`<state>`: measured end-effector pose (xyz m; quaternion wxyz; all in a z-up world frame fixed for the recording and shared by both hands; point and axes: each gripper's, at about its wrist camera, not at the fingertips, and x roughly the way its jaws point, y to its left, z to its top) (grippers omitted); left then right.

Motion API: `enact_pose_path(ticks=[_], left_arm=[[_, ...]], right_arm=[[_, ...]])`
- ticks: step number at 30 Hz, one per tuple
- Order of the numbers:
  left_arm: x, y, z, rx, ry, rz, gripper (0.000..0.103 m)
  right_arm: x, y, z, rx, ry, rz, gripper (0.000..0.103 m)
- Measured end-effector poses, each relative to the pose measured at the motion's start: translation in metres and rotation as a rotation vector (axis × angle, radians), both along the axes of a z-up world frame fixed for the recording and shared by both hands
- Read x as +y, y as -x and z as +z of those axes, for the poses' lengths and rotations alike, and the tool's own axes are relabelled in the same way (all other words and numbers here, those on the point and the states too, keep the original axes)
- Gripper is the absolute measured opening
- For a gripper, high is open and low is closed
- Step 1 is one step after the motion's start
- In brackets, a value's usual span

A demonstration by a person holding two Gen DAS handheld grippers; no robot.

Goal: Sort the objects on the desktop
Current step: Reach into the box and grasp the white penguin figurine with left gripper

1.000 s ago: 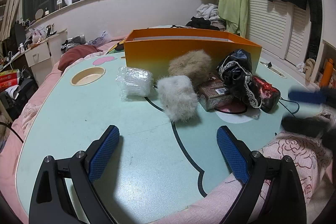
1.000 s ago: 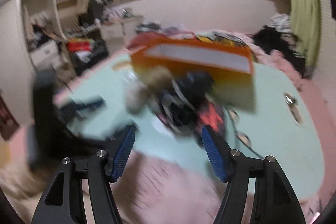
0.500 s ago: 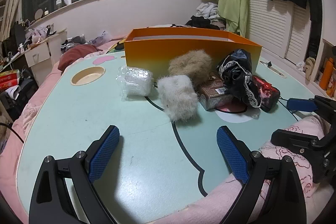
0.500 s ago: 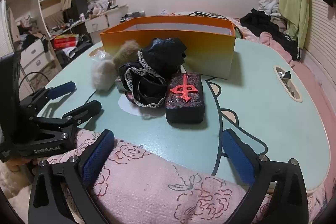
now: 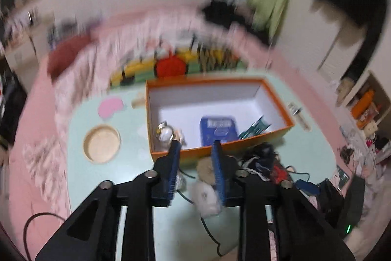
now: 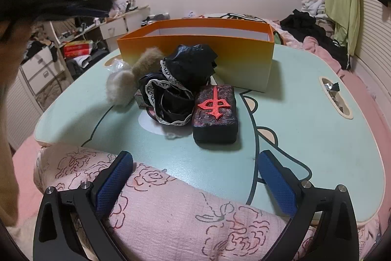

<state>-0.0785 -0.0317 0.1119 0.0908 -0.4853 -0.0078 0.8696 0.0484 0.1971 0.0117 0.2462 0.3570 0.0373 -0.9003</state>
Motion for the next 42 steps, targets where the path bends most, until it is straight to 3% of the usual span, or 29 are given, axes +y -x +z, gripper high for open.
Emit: enact_pose_path(ticks=[4, 10, 11, 13, 15, 17, 18, 24, 29, 31, 33, 36, 39, 42], left_arm=[[0.015, 0.052, -0.03, -0.173, 0.114, 0.006, 0.034], [0.029, 0.092, -0.072, -0.309, 0.347, 0.06, 0.036], [0.032, 0.095, -0.075, -0.31, 0.349, 0.051, 0.048], [0.037, 0.101, -0.087, -0.358, 0.331, 0.037, 0.049], [0.044, 0.105, -0.094, -0.368, 0.339, 0.025, 0.049], [0.048, 0.106, -0.092, -0.309, 0.36, 0.042, 0.049], [0.049, 0.105, -0.091, -0.287, 0.373, 0.039, 0.036], [0.038, 0.097, -0.074, -0.229, 0.234, -0.016, 0.034], [0.021, 0.058, -0.006, -0.025, 0.0, -0.051, 0.034], [0.019, 0.026, 0.017, 0.061, -0.064, -0.092, 0.034], [0.022, 0.004, 0.025, 0.109, -0.074, -0.119, 0.034], [0.016, -0.03, 0.012, 0.174, -0.035, -0.101, 0.034], [0.004, -0.036, -0.021, 0.178, -0.012, -0.039, 0.034], [-0.01, -0.032, -0.063, 0.14, -0.087, 0.006, 0.035]], right_arm=[[0.0, 0.001, 0.0, -0.002, 0.003, 0.001, 0.102], [-0.001, 0.002, 0.0, -0.003, 0.007, 0.004, 0.102], [-0.002, 0.002, 0.0, -0.003, 0.009, 0.005, 0.102], [-0.002, 0.002, -0.001, -0.001, 0.008, 0.006, 0.102], [-0.001, 0.003, -0.001, 0.0, 0.009, 0.007, 0.102], [-0.001, 0.002, -0.001, -0.001, 0.01, 0.008, 0.102], [-0.001, 0.002, -0.001, -0.001, 0.011, 0.008, 0.102], [-0.001, 0.003, -0.001, -0.001, 0.01, 0.008, 0.102], [-0.002, 0.003, -0.001, 0.0, 0.011, 0.008, 0.102], [-0.001, 0.003, -0.002, 0.0, 0.011, 0.008, 0.102], [-0.001, 0.004, -0.002, 0.0, 0.01, 0.008, 0.102], [-0.001, 0.004, -0.002, 0.0, 0.01, 0.008, 0.102], [-0.001, 0.004, -0.002, 0.0, 0.011, 0.008, 0.102], [-0.001, 0.004, -0.002, 0.0, 0.01, 0.009, 0.102]])
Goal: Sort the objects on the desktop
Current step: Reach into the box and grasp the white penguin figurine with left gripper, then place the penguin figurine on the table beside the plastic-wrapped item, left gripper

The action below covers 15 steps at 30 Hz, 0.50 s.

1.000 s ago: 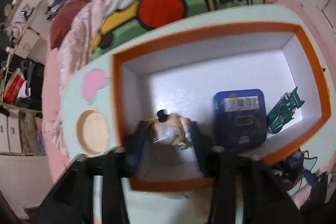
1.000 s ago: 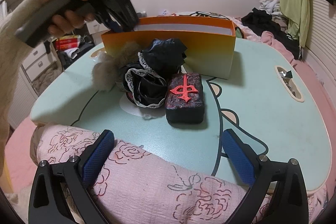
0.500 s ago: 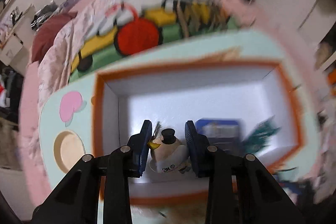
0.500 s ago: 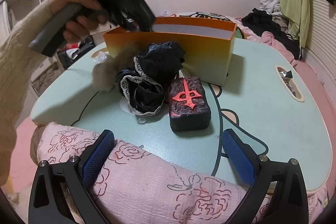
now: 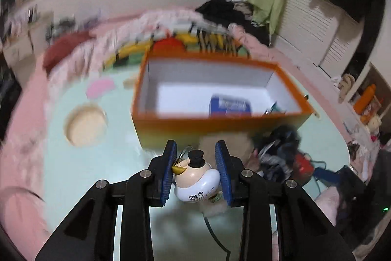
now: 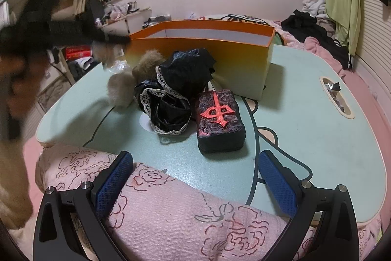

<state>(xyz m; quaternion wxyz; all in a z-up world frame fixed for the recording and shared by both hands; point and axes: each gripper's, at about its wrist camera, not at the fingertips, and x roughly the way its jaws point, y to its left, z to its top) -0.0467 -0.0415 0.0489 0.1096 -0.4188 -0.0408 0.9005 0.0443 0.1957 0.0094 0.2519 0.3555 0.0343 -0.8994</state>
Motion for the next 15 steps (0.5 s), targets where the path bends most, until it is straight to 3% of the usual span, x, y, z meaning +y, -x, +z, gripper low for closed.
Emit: enact_pose_path(ticks=[2, 4, 6, 9, 12, 15], left_arm=[[-0.002, -0.001, -0.008, 0.044, -0.072, 0.0, 0.035], [-0.001, -0.009, -0.006, 0.12, -0.113, 0.028, 0.041], [0.0, -0.019, 0.003, 0.212, -0.113, 0.054, 0.068], [-0.002, -0.041, 0.016, 0.321, -0.099, 0.061, 0.08], [-0.006, -0.061, 0.015, 0.293, -0.032, 0.044, 0.081], [-0.006, -0.091, -0.007, 0.223, 0.073, -0.004, 0.081]], right_arm=[[0.001, 0.0, 0.0, 0.0, 0.001, 0.0, 0.102], [0.001, 0.001, 0.0, 0.001, 0.003, 0.001, 0.102], [0.001, 0.001, 0.0, 0.001, 0.003, 0.001, 0.102], [0.0, 0.001, 0.001, 0.001, 0.002, 0.0, 0.102], [0.0, 0.002, 0.0, 0.001, 0.003, 0.0, 0.102], [0.001, 0.002, 0.0, 0.001, 0.002, 0.0, 0.102]])
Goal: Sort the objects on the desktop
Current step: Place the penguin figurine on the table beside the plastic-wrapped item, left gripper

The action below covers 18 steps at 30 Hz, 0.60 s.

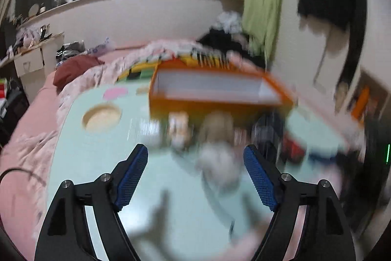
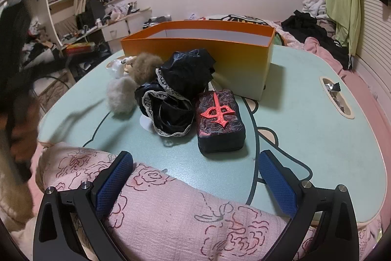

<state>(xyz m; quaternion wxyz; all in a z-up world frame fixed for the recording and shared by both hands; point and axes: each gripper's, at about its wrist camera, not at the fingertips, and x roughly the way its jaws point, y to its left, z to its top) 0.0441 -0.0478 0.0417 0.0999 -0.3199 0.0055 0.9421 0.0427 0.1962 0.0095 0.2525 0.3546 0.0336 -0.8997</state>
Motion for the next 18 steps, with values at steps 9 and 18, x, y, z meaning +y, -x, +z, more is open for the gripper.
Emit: enact_pose_path(ticks=[9, 18], left_arm=[[0.025, -0.004, -0.047, -0.013, 0.075, 0.059, 0.091], [0.025, -0.011, -0.053, 0.058, 0.063, 0.106, 0.092]], right_arm=[[0.001, 0.003, 0.001, 0.002, -0.006, 0.0, 0.102], [0.002, 0.003, 0.001, 0.003, -0.007, -0.001, 0.102]])
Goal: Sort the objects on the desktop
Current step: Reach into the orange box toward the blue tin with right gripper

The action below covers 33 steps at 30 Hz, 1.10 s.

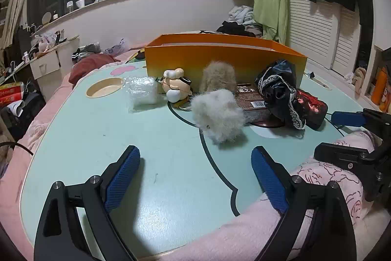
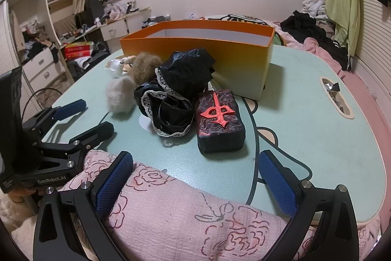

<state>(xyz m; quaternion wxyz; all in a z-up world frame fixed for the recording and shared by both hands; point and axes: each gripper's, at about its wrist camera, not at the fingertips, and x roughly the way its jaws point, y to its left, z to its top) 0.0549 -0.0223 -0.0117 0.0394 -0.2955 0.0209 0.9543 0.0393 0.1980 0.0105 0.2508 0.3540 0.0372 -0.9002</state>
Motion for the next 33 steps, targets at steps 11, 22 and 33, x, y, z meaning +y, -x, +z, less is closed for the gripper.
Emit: enact_pose_path(ticks=[11, 22, 33], left_arm=[[0.002, -0.005, 0.002, 0.007, -0.002, 0.0, 0.092], [0.002, -0.005, 0.002, 0.007, -0.002, 0.0, 0.092], [0.003, -0.004, 0.002, 0.006, -0.001, -0.001, 0.092]], right_arm=[[0.005, 0.019, 0.066, 0.067, 0.13, -0.042, 0.092], [-0.052, 0.149, 0.067, 0.04, -0.171, -0.234, 0.091], [-0.053, 0.152, 0.049, 0.027, -0.211, -0.206, 0.089]])
